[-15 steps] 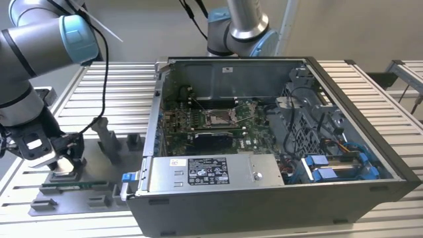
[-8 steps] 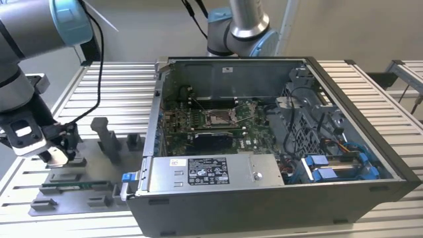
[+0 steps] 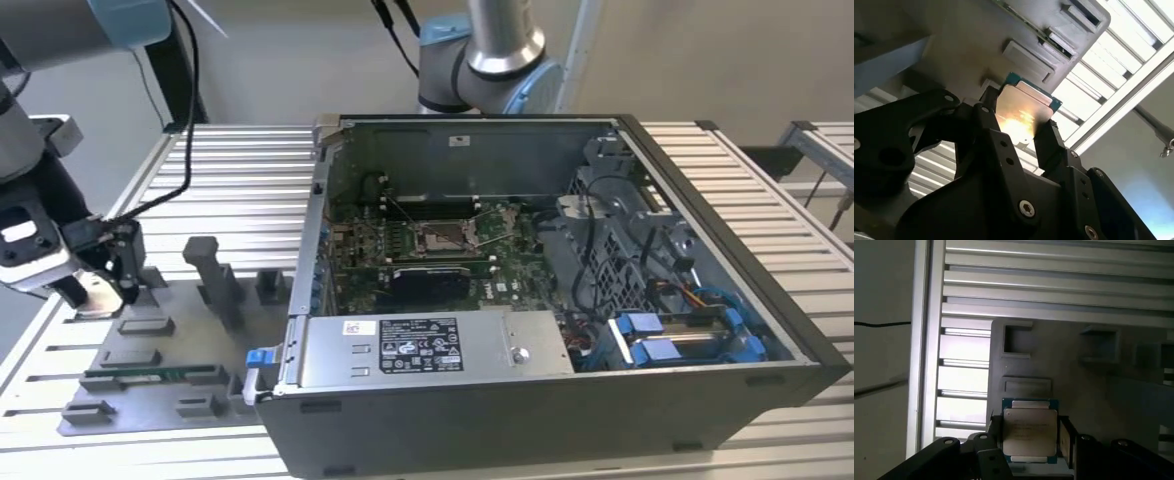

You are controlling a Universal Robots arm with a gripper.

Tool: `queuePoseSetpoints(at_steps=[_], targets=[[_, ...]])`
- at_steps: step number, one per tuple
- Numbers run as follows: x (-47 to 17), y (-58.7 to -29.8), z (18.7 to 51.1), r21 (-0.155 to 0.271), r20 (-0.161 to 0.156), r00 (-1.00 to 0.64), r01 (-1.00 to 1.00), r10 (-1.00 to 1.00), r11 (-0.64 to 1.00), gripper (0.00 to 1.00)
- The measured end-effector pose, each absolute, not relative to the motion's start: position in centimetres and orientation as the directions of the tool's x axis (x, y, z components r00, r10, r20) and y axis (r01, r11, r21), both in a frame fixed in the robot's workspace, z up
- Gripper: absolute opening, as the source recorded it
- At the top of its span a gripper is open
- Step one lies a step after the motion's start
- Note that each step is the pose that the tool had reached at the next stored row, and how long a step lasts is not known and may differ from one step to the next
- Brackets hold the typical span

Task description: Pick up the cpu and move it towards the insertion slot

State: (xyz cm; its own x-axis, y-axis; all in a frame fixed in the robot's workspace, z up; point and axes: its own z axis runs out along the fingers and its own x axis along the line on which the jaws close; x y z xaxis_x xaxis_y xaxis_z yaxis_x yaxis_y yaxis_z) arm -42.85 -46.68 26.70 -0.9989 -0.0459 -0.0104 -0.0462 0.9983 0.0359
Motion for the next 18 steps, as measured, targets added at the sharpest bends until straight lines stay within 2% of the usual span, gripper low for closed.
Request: queuePoseSetpoints(at_steps=[18], targets=[[-42.9, -46.7, 34.9, 0.036, -0.010, -0.999, -0.046, -0.046, 0.998, 0.00]])
